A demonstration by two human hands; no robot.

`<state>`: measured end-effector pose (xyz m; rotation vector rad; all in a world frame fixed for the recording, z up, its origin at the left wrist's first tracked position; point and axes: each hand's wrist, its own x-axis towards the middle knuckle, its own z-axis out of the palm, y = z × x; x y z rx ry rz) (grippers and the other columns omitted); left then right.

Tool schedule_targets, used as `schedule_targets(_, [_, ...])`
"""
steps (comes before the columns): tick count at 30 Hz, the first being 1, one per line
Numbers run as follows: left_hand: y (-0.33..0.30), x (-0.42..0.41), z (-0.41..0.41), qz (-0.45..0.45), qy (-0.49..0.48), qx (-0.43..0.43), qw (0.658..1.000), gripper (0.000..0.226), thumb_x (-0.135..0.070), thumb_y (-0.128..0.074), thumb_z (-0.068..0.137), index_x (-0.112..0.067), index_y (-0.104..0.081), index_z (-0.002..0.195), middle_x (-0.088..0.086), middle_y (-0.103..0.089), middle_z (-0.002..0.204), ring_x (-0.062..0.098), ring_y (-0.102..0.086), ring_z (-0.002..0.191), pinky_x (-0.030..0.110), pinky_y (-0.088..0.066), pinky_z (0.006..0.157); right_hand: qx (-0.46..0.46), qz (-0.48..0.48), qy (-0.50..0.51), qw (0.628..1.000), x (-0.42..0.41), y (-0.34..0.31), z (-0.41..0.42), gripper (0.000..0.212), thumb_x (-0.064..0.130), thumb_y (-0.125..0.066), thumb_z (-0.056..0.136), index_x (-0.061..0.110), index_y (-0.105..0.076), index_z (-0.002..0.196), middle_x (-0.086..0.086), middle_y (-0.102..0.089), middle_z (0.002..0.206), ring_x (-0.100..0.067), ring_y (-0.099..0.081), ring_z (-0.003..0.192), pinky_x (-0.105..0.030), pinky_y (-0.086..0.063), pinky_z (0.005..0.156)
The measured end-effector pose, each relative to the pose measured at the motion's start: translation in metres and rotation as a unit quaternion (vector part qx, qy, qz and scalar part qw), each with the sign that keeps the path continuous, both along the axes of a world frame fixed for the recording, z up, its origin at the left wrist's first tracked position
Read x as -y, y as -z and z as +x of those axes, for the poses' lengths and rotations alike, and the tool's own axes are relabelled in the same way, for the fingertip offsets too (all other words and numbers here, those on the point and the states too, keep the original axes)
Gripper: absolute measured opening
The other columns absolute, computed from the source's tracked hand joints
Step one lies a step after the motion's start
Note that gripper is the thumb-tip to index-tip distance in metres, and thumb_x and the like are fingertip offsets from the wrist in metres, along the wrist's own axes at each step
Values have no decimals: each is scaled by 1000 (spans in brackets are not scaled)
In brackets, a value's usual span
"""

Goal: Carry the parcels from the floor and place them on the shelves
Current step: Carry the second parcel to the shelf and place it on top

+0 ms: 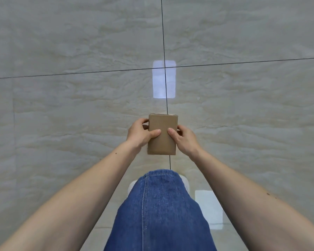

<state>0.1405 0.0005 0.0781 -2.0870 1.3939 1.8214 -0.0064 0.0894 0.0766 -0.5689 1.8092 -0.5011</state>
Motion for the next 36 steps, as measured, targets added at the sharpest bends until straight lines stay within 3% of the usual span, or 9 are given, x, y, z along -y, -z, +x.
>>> schedule_targets(3, [-71,-7,0,-3,0,-6,1000,66,-14,-85,73,-13,-57,132,12,-68,120,28,-67,108,48,-55,96,4,-16,20,1000,-12,-71,1,32,35,-59,97,15,-67,122,-2,-71,105,-22,-68,101,-35,-54,87])
schedule_targets(10, [-237,-23,2,-3,-21,-29,999,67,-18,-88,67,-16,-58,126,11,-69,117,29,-68,107,50,-56,94,5,-36,50,998,-24,-241,0,21,36,-62,94,26,-69,111,-3,-74,103,-25,-70,101,-45,-55,93])
schedule_targets(14, [-331,-26,-3,-21,-20,-39,999,67,-23,-91,62,-21,-57,119,8,-70,114,27,-69,105,49,-56,93,10,-54,84,995,-30,-329,4,33,30,-64,93,15,-67,122,-3,-73,108,-23,-70,103,-44,-55,95])
schedule_targets(19, [-433,-34,-3,-54,-26,-55,997,85,-57,-84,44,-23,-56,117,1,-70,109,21,-69,101,45,-57,91,27,-76,138,987,-38,-419,14,39,20,-67,92,7,-62,128,-12,-71,120,-19,-67,97,-34,-57,88])
schedule_targets(21, [-465,-37,-2,-64,-40,-59,995,94,-71,-76,45,-21,-57,123,0,-69,111,20,-68,104,46,-56,93,33,-89,140,986,-39,-449,17,37,18,-67,93,8,-60,128,-10,-69,119,-18,-66,98,-26,-54,81])
schedule_targets(24, [-502,-38,-1,-73,-55,-69,993,91,-80,-61,55,-18,-62,121,2,-69,115,22,-66,108,47,-56,94,10,-110,125,986,-38,-488,21,37,17,-69,91,10,-59,126,-4,-66,116,-18,-65,99,-29,-53,84])
schedule_targets(27, [-528,-37,-3,-99,-49,-83,990,66,-71,-54,69,-19,-67,108,4,-70,110,26,-65,109,49,-55,94,-7,-123,121,985,-37,-516,23,36,18,-72,86,15,-59,119,-3,-66,119,-20,-66,105,-37,-54,94])
schedule_targets(29, [-543,-38,-4,-117,-43,-94,988,62,-63,-56,71,-21,-66,116,3,-70,114,26,-64,110,48,-53,96,-16,-130,120,984,-36,-531,22,36,21,-76,81,20,-57,111,-3,-67,119,-22,-65,112,-41,-53,98])
schedule_targets(36, [-578,-42,-3,-173,-45,-141,974,64,-45,-65,70,-20,-59,128,4,-68,121,22,-66,109,42,-53,97,-18,-147,173,974,-22,-578,17,47,55,-67,86,13,-59,105,4,-61,96,-16,-58,94,-28,-42,73])
